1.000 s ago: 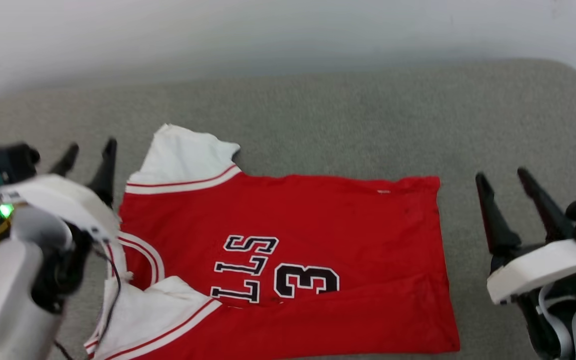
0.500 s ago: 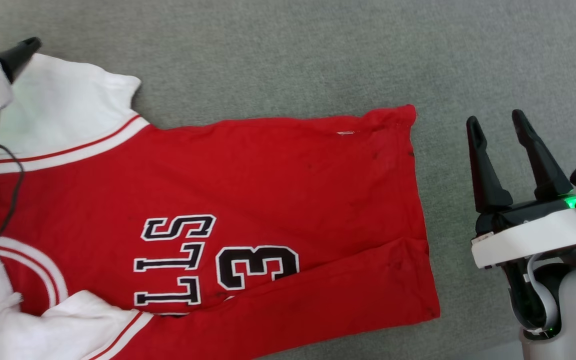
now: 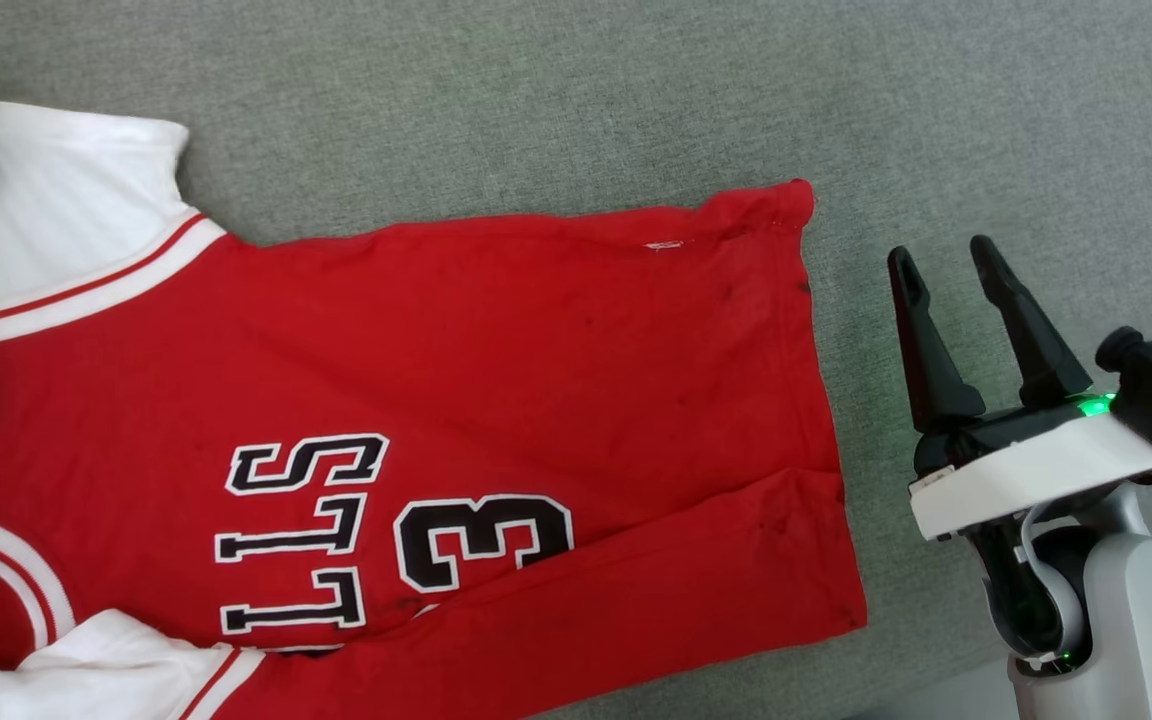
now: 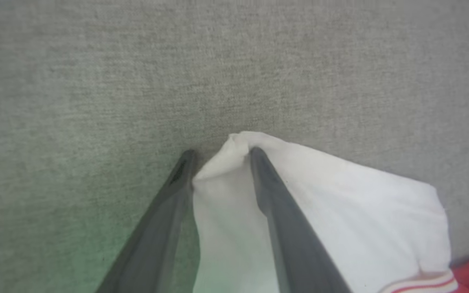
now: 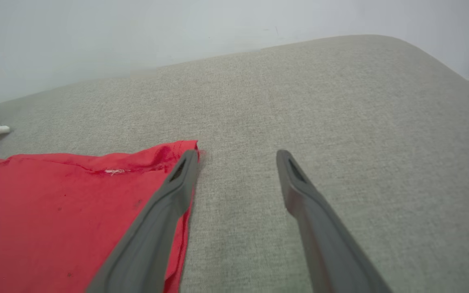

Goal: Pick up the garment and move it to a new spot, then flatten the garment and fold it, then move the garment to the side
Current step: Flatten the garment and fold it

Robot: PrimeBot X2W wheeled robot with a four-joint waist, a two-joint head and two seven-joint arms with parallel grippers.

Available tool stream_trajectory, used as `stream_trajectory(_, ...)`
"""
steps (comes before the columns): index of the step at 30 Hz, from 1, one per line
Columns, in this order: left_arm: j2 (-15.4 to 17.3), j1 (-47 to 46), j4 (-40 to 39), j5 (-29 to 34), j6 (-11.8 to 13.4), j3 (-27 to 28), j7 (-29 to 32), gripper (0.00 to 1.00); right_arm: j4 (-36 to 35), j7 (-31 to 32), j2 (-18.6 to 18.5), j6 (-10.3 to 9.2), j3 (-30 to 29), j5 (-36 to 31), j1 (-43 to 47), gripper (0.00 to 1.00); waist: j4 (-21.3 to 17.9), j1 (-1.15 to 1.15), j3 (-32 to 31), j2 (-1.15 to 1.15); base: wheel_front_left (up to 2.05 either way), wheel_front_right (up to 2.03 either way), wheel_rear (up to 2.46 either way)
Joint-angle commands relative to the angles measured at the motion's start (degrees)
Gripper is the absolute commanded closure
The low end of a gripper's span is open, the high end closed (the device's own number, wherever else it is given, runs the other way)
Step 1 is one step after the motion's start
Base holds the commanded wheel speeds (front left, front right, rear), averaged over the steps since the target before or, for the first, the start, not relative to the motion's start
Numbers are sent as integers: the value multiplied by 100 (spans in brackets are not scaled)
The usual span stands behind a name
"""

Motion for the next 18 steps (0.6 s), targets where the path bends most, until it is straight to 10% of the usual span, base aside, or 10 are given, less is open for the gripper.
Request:
stream_trajectory(1, -394, 655, 287, -26, -31, -289, 31, 100, 26, 46, 22, -4, -5, 27, -128, 0, 36, 0, -42, 0, 0, 0, 0)
stream_trajectory(18, -1059, 48, -23, 367, -328, -276, -1488, 100, 1309, 3471, -717, -4, 92, 990, -1498, 0, 1107, 0, -611, 0, 0, 0, 0)
